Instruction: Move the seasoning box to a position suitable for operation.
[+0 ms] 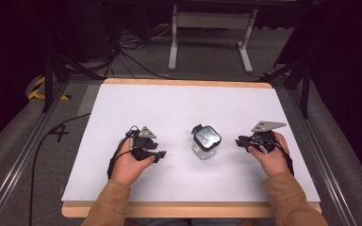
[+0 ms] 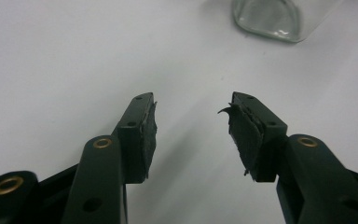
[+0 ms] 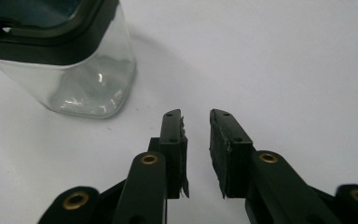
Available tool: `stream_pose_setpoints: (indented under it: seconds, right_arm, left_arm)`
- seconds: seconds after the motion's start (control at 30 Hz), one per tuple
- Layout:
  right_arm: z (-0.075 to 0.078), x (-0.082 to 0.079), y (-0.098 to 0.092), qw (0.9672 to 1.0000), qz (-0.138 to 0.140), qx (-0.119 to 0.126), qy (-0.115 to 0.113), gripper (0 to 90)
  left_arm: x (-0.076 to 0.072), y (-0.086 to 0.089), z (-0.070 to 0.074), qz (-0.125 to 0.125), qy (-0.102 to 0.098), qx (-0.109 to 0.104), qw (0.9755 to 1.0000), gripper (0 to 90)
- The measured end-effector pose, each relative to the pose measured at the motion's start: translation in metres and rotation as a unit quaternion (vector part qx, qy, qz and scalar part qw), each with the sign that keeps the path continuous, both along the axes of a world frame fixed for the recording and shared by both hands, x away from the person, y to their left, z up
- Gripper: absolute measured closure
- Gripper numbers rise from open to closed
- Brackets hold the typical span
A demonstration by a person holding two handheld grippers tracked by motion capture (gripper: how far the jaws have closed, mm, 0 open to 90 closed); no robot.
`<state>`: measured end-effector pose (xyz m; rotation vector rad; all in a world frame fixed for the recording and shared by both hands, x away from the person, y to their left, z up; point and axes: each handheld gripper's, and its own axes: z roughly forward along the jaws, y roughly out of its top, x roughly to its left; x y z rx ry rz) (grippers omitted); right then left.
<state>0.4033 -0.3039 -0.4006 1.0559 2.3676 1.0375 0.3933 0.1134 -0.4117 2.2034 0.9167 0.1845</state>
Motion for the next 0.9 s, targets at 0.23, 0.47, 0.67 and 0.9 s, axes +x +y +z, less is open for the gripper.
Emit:
stream_pose_setpoints:
  seconds: [0.23,0.47,0.67,0.9]
  right_arm:
    - [-0.003,0.002,-0.012,0.9998,0.003,0.02,-0.005,84.8]
    - [-0.008,0.002,-0.01,0.9985,0.023,0.049,-0.005,89.4]
    - [-0.009,0.004,0.003,0.9972,0.055,0.05,-0.011,89.6]
    - [-0.011,0.013,0.017,0.9956,0.073,0.059,-0.008,89.7]
  left_arm:
    - [0.002,-0.002,0.003,-0.004,-0.005,-0.005,1.0,48.8]
    - [0.002,-0.002,0.008,-0.009,-0.017,-0.01,0.9998,45.4]
    - [-0.004,0.002,0.011,-0.025,-0.017,-0.02,0.9994,40.0]
    - [-0.018,0.016,0.016,-0.02,-0.015,-0.02,0.9995,38.4]
